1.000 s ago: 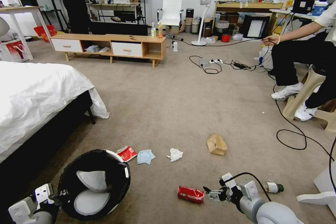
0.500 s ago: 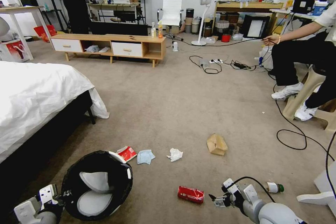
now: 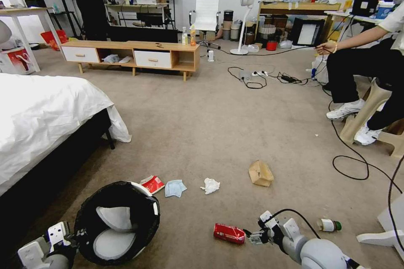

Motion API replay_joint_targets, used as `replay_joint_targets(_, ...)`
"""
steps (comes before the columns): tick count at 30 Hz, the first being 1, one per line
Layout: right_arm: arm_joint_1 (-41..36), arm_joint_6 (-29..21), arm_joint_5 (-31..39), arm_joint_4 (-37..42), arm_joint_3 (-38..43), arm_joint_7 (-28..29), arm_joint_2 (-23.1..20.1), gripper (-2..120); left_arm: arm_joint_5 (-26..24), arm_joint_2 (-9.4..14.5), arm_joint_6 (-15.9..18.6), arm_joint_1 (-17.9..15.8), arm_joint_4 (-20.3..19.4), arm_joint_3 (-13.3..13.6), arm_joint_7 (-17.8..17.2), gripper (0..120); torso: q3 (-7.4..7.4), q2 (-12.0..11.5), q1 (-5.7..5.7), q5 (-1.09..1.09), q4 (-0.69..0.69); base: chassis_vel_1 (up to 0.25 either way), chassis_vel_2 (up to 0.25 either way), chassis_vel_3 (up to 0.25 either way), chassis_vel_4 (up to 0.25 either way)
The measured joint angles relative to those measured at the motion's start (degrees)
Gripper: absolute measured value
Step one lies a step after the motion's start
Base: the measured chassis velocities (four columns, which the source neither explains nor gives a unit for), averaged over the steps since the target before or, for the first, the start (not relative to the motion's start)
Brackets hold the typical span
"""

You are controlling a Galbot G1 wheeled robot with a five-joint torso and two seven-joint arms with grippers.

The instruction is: Pick up the trash bin and place the garbage on the floor into it.

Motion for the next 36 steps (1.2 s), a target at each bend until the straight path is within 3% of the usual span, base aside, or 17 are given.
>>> replay_joint_targets(36, 9.58, 3.14, -2.51, -11.30, -12.86, -1.75, 4.82, 99, 0.95, -0.82, 0.00, -0.10, -0.77, -0.88, 0.28, 2, 0.00, 0.00, 0.00, 0.01, 0.00, 0.000, 0.000, 0.000, 0.000)
